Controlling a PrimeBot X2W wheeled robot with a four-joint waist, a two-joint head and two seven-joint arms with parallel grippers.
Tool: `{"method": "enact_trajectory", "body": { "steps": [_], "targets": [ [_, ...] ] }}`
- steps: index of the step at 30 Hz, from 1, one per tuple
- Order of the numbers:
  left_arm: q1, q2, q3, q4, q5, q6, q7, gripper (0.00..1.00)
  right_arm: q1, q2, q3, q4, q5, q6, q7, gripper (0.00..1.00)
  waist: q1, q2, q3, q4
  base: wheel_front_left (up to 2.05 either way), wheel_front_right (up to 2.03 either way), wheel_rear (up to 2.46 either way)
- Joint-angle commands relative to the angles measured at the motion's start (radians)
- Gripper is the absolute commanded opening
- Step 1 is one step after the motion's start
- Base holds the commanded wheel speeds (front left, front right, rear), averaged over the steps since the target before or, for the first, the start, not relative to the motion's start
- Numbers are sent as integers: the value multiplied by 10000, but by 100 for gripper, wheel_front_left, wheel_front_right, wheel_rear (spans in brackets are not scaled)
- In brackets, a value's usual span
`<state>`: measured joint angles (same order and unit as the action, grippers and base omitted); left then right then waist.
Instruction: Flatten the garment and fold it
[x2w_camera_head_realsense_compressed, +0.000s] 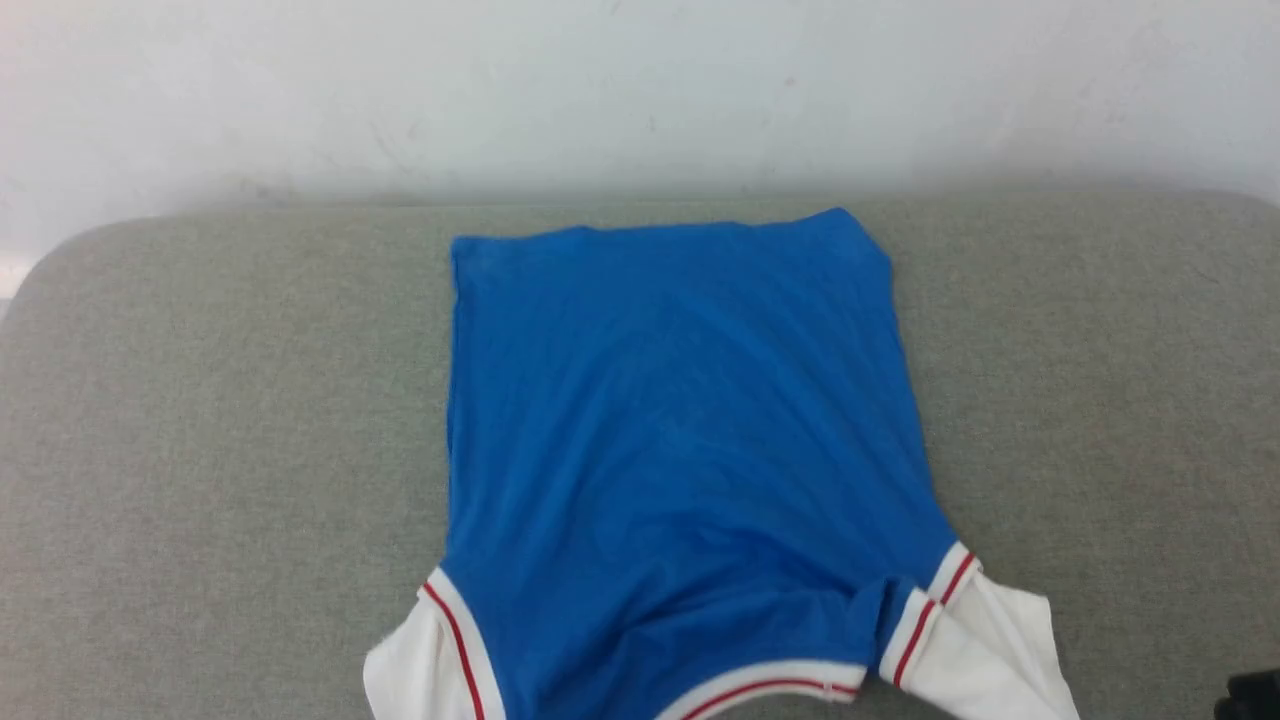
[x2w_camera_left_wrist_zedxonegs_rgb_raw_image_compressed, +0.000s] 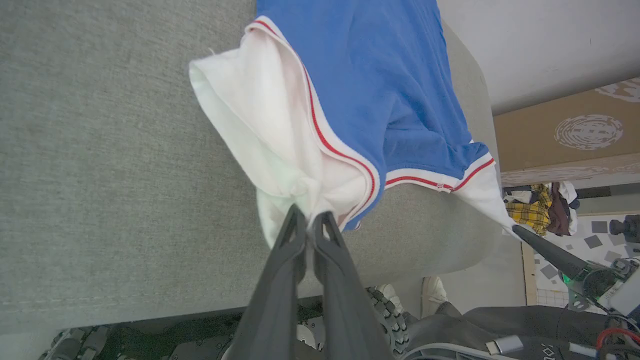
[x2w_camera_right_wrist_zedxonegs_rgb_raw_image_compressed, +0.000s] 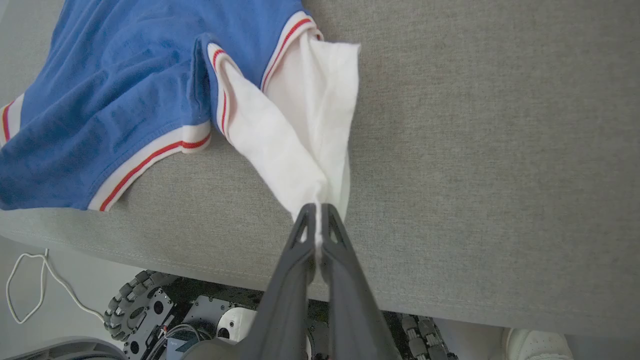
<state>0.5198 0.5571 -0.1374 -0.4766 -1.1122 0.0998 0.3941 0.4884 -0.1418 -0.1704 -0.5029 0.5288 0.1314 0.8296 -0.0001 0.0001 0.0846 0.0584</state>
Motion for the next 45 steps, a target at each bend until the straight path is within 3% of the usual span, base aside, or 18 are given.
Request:
{"method": "enact_trajectory", "body": {
  "steps": [1, 7, 14, 22, 31, 33, 34, 35, 36, 40, 45],
  "targets": [
    [271, 80, 63, -131, -104, 77, 75, 0, 215, -38, -50, -155, 125, -7, 143, 0, 1, -1, -156, 9, 0, 0, 0],
    [627, 132, 290, -453, -142, 138, -48, 0, 530, -62, -192, -543, -10, -7, 339, 0, 1, -1, -349, -5, 0, 0, 0],
    [-91, 13, 122, -743, 417, 41, -381, 0, 72, -496, 530, -157, -922, -7, -365, 0, 1, -1, -196, 66, 0, 0, 0],
    [-1146, -342, -641, -571, 1072, 31, -438, 0, -861, -703, 1535, 1930, -1867, -7, -1369, 0, 1, -1, 108, 298, 0, 0, 0],
    [-1547, -559, -897, -403, 1246, 84, -477, 0, -1640, -536, 1818, 4432, -2280, -7, -2644, 0, 1, -1, 98, 367, 0, 0, 0],
    [-1534, -555, -872, -419, 1268, 100, -510, 0, -1753, -402, 1702, 4700, -2286, -7, -2954, 37, 1, -1, 97, 346, 0, 0, 0],
    [-1528, -551, -860, -426, 1281, 103, -528, 0, -1795, -366, 1677, 4755, -2251, -7, -3030, 49, 1, -1, 106, 335, 0, 0, 0],
    [-1528, -551, -860, -426, 1281, 103, -528, 0, -1795, -366, 1677, 4755, -2251, -7, -3030, 49, 1, -1, 106, 335, 0, 0, 0],
    [-1519, -553, -851, -433, 1294, 106, -551, 0, -1831, -338, 1619, 4734, -2197, -7, -3108, 100, 1, -1, 114, 323, 0, 0, 0],
    [-1528, -585, -864, -453, 1322, 65, -635, 0, -1855, -225, 1130, 3749, -1590, -7, -2951, 100, 1, -1, 271, 341, 0, 0, 0],
    [-1642, -610, -805, -506, 1364, -67, -818, 0, -2627, -363, 51, 802, -893, -7, -2144, 100, 1, -1, 729, 388, 0, 0, 0]
  ]
}}
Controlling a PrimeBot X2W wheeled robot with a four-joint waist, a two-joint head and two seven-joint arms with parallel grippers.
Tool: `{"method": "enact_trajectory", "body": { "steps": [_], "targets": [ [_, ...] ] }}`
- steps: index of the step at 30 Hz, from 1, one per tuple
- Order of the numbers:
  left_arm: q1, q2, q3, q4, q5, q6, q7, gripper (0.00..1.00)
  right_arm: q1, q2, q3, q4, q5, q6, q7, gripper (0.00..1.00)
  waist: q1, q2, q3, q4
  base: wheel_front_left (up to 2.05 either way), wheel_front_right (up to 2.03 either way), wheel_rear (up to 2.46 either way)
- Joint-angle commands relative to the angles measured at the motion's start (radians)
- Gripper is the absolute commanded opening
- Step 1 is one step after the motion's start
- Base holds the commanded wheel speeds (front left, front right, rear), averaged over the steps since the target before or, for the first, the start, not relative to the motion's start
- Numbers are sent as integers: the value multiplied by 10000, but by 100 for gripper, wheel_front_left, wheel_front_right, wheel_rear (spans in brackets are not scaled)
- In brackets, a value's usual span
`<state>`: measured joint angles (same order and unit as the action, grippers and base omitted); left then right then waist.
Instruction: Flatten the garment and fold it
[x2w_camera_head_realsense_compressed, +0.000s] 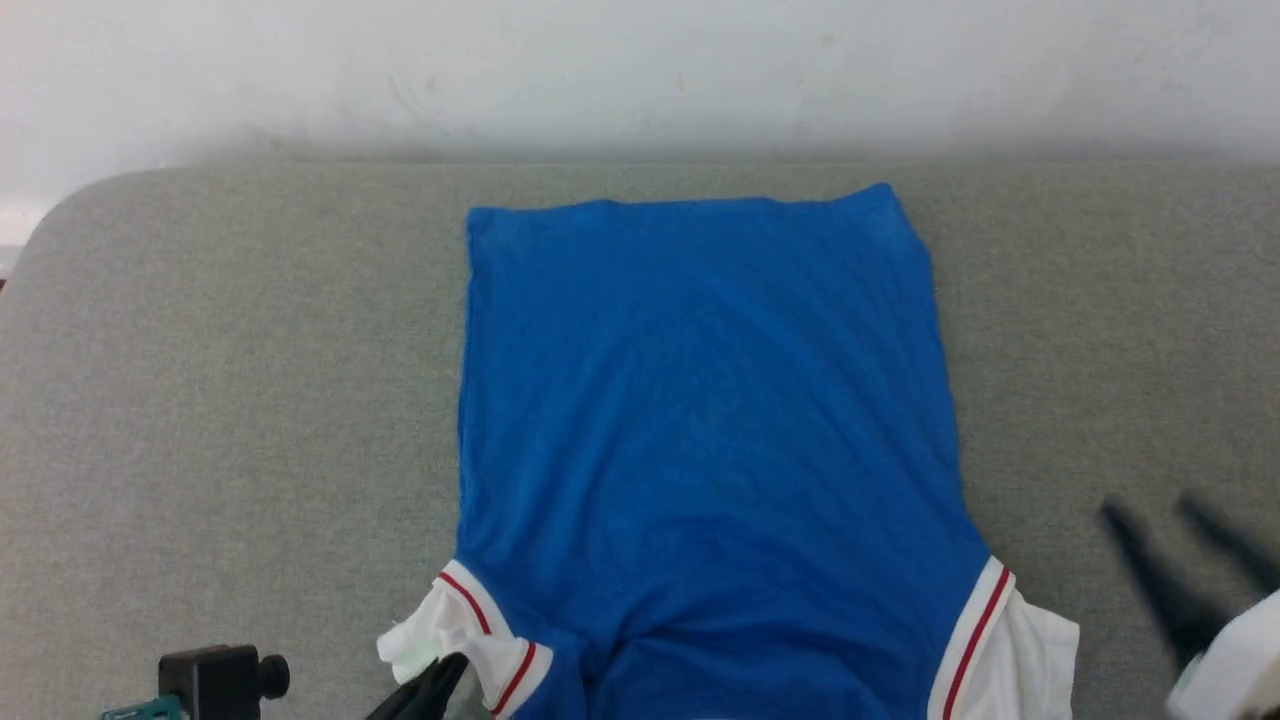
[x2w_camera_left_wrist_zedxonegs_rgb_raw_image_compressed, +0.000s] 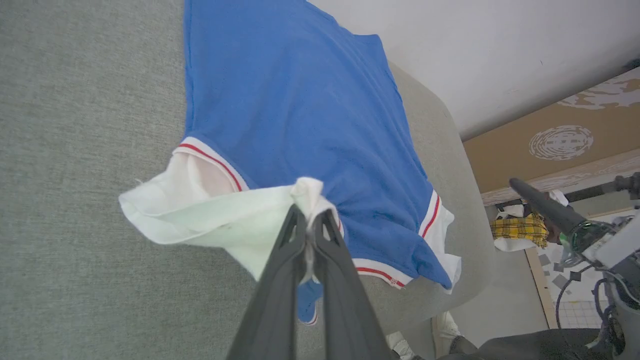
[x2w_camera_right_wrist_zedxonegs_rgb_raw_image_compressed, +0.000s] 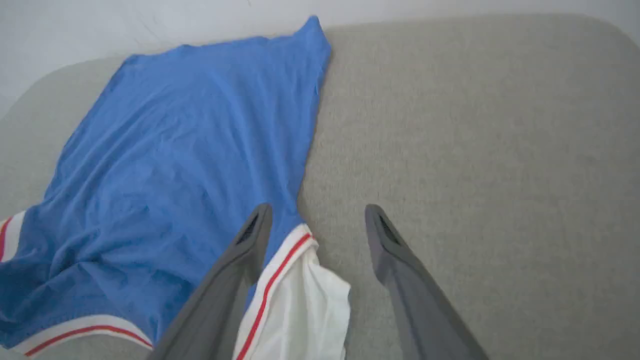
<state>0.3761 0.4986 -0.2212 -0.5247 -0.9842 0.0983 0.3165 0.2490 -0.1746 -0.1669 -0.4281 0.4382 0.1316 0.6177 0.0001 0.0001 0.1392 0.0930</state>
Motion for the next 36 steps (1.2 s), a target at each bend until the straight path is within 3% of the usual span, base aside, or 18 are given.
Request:
{"method": "enact_trajectory", "body": {
  "steps": [1, 4, 7, 18, 25, 36],
  "targets": [
    [-249, -48, 49, -38, 102, -81, -106, 0, -643, -72, -260, -498, -41, -9, 78, 100, -1, -1, 311, 66, 0, 0, 0],
    [-401, -126, 71, -72, 145, -191, -288, 0, -2338, -97, -768, -1506, -314, -9, 375, 100, -1, -1, 686, 138, 0, 0, 0],
    [-609, -189, 37, -121, 179, -346, -417, 0, -4289, -388, -613, -1367, -733, -9, 900, 100, -1, -1, 1153, 287, 0, 0, 0],
    [-1810, -396, -343, -171, 198, -990, -495, 0, -9964, -908, 126, 2779, -2877, -9, 2615, 100, -1, -1, 3200, 1275, 0, 0, 0],
    [-2474, -613, -726, 117, 210, -1329, -464, 0, -10906, -755, 62, 4662, -3785, -9, 3074, 100, -1, -1, 4046, 1946, 0, 0, 0],
    [-3105, -930, -1176, 636, 183, -1657, -504, 0, -10469, -711, -338, 5414, -4165, -9, 2958, 100, -1, -1, 4738, 2676, 0, 0, 0]
  ]
}}
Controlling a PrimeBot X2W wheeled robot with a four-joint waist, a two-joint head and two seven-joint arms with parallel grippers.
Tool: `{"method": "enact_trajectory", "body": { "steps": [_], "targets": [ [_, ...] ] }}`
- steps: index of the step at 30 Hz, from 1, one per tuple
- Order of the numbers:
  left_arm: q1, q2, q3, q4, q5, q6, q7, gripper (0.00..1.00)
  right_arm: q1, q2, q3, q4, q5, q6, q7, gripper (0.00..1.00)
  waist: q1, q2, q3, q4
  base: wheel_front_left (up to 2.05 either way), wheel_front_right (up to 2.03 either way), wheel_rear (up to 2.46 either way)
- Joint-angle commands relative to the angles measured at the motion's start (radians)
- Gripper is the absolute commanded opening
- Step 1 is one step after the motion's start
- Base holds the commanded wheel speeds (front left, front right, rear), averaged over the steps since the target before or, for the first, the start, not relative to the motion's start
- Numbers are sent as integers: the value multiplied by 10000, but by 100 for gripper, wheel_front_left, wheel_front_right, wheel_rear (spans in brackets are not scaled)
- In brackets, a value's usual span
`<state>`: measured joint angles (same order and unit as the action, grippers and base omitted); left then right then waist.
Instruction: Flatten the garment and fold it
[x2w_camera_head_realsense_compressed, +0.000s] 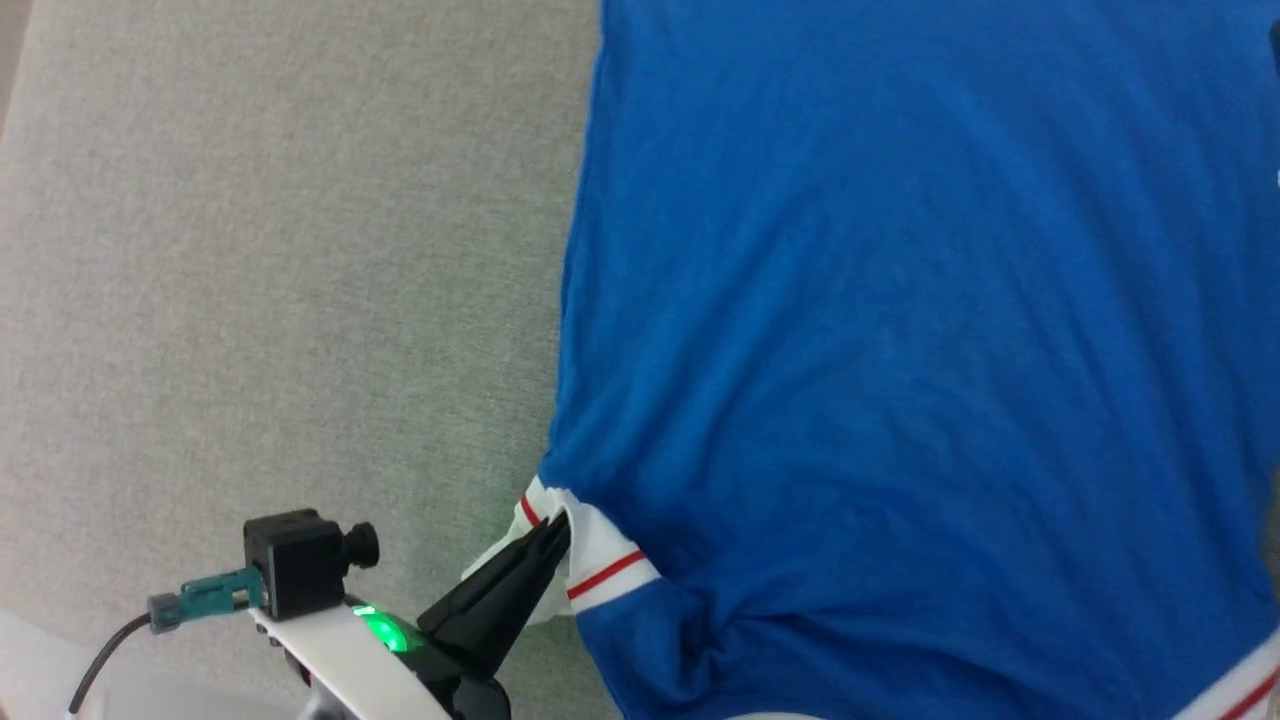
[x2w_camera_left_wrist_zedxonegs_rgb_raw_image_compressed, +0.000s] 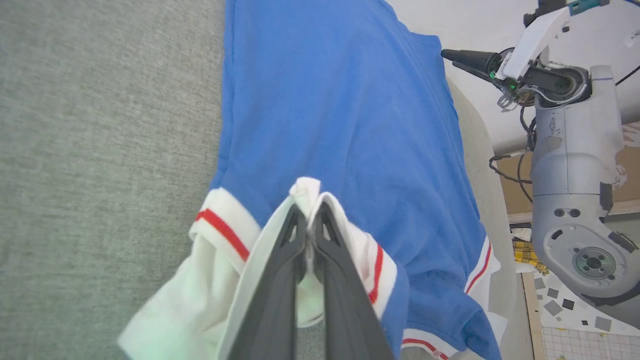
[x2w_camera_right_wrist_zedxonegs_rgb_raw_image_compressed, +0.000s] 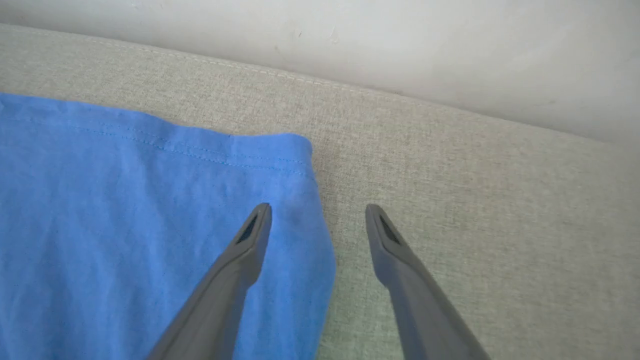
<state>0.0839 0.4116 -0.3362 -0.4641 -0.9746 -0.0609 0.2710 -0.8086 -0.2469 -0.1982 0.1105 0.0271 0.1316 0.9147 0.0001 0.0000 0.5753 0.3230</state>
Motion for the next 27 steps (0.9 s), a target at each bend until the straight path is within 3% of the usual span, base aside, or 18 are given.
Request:
{"method": "enact_trajectory", "body": {
  "steps": [1, 2, 3, 5, 10, 18, 23, 27],
  "targets": [
    [-229, -84, -55, 72, 83, -84, -55, 0, 160, 32, -21, 63, -37, -9, 48, 100, -1, 0, 413, 407, 0, 0, 0],
    [-265, -107, -82, 118, 75, -96, -55, 0, 204, 55, -44, 90, -25, -9, 119, 91, -1, 0, 440, 427, 0, 0, 0],
    [-297, -123, -106, 162, 69, -110, -56, 0, 245, 75, -70, 107, -37, -9, 190, 45, -1, 0, 457, 442, 0, 0, 0],
    [-357, -146, -150, 252, 64, -138, -56, 0, 337, 93, -78, 97, -61, -9, 297, 0, -1, 0, 460, 468, 0, 0, 0],
    [-453, -173, -166, 404, 62, -161, -90, 0, 452, 162, -209, -63, -54, -9, 106, 0, -1, 0, 282, 324, 0, 0, 0],
    [-192, 40, 125, 418, 226, 88, -216, 0, 704, 271, 18, -1145, 643, -9, -892, 0, -1, 0, -885, -562, 0, 0, 0],
    [319, 281, 329, 294, 376, 445, -210, 0, 2114, 371, -580, -2755, 1201, -9, -688, 0, -1, 0, -1914, -1262, 0, 0, 0],
    [887, 401, 469, 56, 392, 743, -229, 0, 4240, 455, -1575, -4391, 1753, -9, -283, 0, -1, 0, -2563, -1775, 0, 0, 0]
  ]
}}
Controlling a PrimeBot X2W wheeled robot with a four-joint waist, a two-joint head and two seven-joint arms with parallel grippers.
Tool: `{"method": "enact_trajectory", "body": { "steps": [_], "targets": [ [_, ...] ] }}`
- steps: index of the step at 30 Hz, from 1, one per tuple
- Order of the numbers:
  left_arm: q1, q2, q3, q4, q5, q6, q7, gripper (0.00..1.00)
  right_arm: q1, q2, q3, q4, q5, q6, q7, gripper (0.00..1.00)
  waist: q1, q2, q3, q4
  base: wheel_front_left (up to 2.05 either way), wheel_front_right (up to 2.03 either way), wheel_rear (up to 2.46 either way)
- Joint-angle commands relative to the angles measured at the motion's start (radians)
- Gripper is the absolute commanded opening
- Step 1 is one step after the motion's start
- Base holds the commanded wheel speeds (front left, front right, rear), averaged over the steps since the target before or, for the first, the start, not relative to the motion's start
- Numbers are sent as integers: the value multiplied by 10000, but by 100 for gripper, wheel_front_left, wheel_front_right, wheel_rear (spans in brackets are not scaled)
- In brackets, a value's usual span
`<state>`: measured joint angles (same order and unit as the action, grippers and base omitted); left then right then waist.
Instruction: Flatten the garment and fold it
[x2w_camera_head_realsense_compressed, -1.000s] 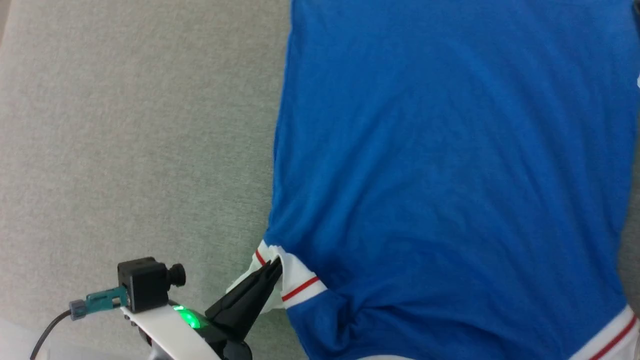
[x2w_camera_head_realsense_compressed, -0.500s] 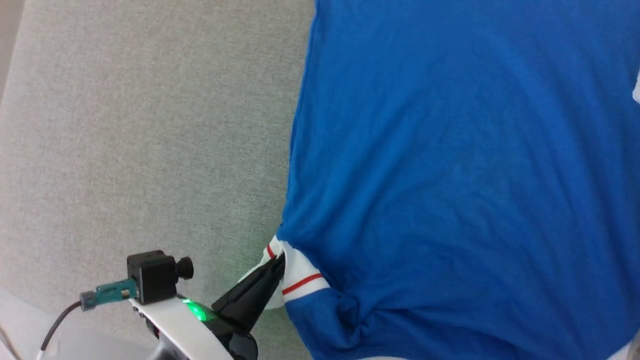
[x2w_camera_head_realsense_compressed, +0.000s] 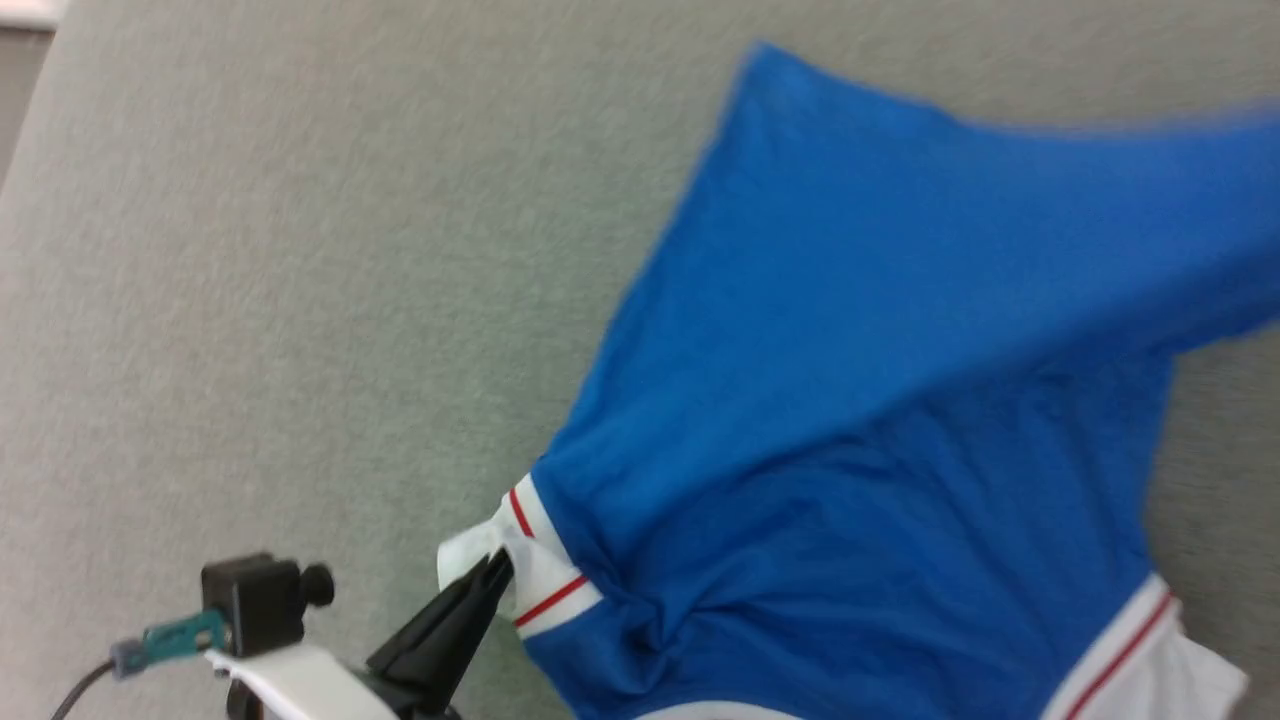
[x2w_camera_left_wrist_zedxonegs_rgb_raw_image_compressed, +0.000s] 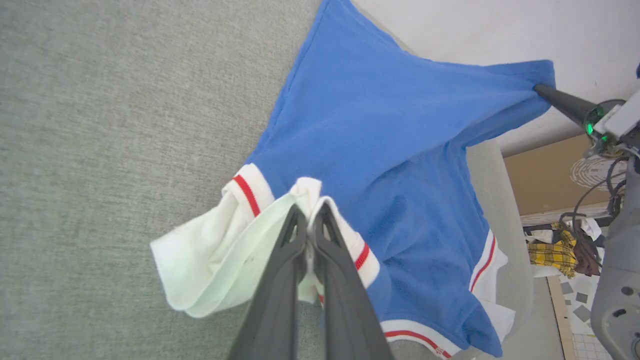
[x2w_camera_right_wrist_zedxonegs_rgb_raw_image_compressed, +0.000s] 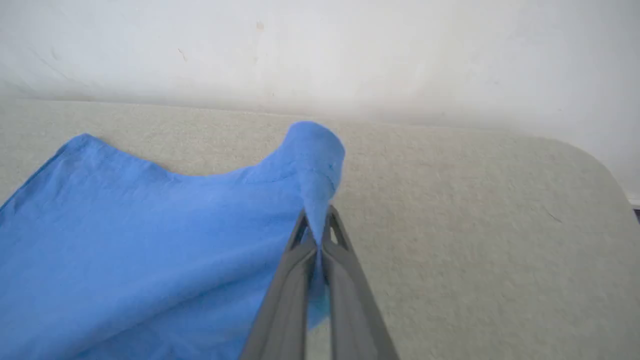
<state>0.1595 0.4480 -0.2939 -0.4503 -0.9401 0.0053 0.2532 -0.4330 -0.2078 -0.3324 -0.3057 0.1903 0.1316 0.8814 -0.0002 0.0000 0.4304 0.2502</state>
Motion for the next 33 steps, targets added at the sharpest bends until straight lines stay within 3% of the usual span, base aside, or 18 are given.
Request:
{"method": "enact_trajectory", "body": {
  "steps": [1, 6, 11, 16, 23, 24, 25, 26, 29, 33],
  "targets": [
    [283, 59, 78, -155, 46, 153, -62, 0, 1154, 256, -612, -647, 281, -9, 148, 0, 2, 0, -1227, -1166, 0, 0, 0],
    [812, 172, 184, -525, 57, 375, -84, 0, 4788, 1432, -2357, -2290, 1152, -9, 455, 0, 2, 0, -1424, -1532, 0, 0, 0],
    [1104, 309, 300, -743, 43, 512, -40, 0, 7137, 1567, -3123, -1936, 2650, -9, 199, 0, 2, 0, -1528, -1727, 0, 0, 0],
    [1432, 377, 400, -999, 16, 704, -19, 0, 8480, 1572, -2241, -591, 2652, -9, -1842, 0, 2, 0, -1744, -1981, 0, 0, 0],
    [1525, 408, 297, -1152, 11, 875, 173, 0, 7684, 1574, -244, 1864, 1954, -9, -4303, 0, 2, 0, -2101, -2246, 0, 0, 0],
    [1513, 413, 267, -1161, 17, 885, 208, 0, 7591, 1574, -98, 2101, 1692, -9, -4408, 7, 2, 0, -2142, -2239, 0, 0, 0],
    [1494, 417, 238, -1174, 19, 900, 248, 0, 7500, 1574, -52, 2219, 1564, -9, -4538, 50, 2, 0, -2178, -2221, 0, 0, 0],
    [1480, 421, 220, -1192, 20, 919, 282, 0, 7408, 1574, -159, 2272, 1609, -9, -4650, 100, 2, 0, -2210, -2213, 0, 0, 0],
    [1472, 431, 194, -1251, 19, 953, 331, 0, 7450, 1574, -481, 1702, 1620, -9, -4313, 100, 2, 0, -2253, -2168, 0, 0, 0],
    [1390, 348, 105, -1295, 4, 889, 291, 0, 7539, 1574, -1097, -620, 1639, -9, -3013, 100, 2, 0, -2155, -1953, 0, 0, 0]
  ]
}}
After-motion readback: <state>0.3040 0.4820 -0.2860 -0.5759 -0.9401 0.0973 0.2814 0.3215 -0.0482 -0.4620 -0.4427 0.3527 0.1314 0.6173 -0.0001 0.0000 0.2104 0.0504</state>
